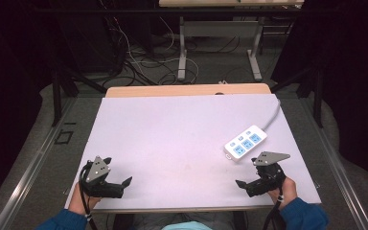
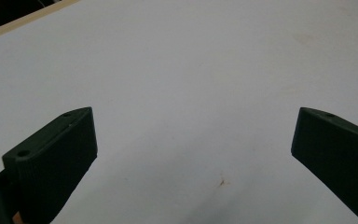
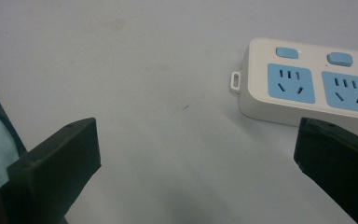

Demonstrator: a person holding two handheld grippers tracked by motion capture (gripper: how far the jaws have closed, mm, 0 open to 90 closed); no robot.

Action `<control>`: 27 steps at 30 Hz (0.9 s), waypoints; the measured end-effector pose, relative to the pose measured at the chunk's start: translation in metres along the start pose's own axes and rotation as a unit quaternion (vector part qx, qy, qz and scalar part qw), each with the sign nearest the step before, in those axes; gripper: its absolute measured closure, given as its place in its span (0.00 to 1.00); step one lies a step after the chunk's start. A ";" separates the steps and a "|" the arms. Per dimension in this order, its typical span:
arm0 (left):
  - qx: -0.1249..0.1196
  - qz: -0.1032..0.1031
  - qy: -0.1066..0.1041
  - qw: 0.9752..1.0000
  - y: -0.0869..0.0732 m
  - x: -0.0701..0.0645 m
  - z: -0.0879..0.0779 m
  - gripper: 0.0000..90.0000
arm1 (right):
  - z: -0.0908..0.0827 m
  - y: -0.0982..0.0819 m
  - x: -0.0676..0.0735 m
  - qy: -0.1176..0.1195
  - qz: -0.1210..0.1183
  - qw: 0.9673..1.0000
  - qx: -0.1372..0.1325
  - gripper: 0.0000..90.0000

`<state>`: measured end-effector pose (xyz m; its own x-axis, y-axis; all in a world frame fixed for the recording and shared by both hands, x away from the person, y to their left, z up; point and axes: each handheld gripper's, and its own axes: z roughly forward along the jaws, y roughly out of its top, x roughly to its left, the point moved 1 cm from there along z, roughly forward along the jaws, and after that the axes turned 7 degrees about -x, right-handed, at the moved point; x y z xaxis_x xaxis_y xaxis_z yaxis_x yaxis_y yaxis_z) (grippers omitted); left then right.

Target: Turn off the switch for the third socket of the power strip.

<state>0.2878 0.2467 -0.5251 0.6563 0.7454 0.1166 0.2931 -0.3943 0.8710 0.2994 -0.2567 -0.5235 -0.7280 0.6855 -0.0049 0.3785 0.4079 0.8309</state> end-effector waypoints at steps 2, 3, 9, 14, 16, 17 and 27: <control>-0.003 0.001 0.000 1.000 0.000 0.000 0.000 0.00 | -0.001 0.001 0.000 -0.001 0.000 1.000 0.007 0.00; -0.003 0.000 0.001 1.000 0.000 0.000 0.000 0.00 | 0.000 0.001 0.000 -0.002 0.000 1.000 0.003 0.00; -0.001 0.000 -0.001 1.000 0.000 0.000 0.000 0.00 | -0.001 0.001 -0.001 -0.003 0.002 1.000 0.008 0.00; -0.003 -0.001 0.002 1.000 0.000 0.000 0.000 0.00 | -0.003 0.004 -0.003 -0.013 0.012 1.000 0.003 0.00; 0.000 -0.001 0.001 1.000 0.000 0.000 0.000 0.00 | -0.003 0.005 -0.003 -0.017 0.010 1.000 -0.001 0.00; 0.000 -0.001 0.001 1.000 0.000 0.000 0.000 0.00 | -0.003 0.005 -0.003 -0.017 0.010 1.000 -0.001 0.00; 0.001 0.001 -0.002 1.000 0.000 0.000 0.000 0.00 | -0.002 0.013 -0.005 -0.024 0.002 1.000 -0.009 0.00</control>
<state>0.2879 0.2463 -0.5254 0.6593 0.7428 0.1165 0.2936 -0.3970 0.8696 0.3065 -0.2562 -0.5114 -0.6985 0.7150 -0.0286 0.3703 0.3954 0.8406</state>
